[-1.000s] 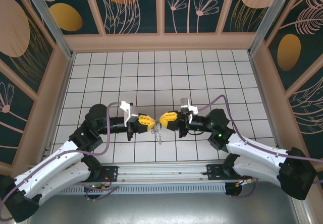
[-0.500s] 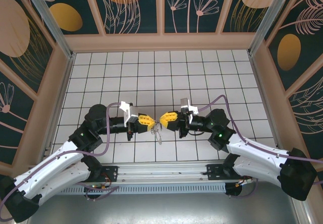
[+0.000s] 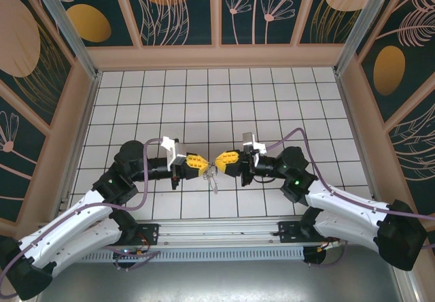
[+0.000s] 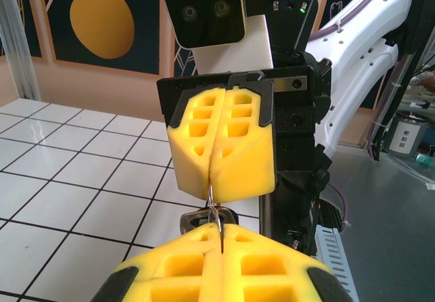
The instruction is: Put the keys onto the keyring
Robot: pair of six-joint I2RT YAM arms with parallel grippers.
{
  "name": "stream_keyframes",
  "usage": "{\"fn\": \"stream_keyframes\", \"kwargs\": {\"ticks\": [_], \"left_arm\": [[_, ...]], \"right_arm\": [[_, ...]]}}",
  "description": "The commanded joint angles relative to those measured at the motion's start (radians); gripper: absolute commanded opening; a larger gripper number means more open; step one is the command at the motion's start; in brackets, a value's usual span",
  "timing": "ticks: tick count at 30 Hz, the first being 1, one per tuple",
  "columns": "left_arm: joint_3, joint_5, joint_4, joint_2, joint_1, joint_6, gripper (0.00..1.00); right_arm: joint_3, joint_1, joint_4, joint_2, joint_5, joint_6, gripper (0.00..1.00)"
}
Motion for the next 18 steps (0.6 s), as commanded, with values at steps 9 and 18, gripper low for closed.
{"fn": "stream_keyframes", "kwargs": {"ticks": [9, 18], "left_arm": [[0.036, -0.009, 0.013, -0.036, -0.012, 0.032, 0.0], [0.035, -0.027, 0.008, -0.043, -0.011, 0.038, 0.0]], "right_arm": [[-0.015, -0.005, -0.021, -0.035, 0.059, 0.004, 0.0], [-0.019, -0.002, -0.022, -0.045, 0.056, 0.002, 0.0]]}}
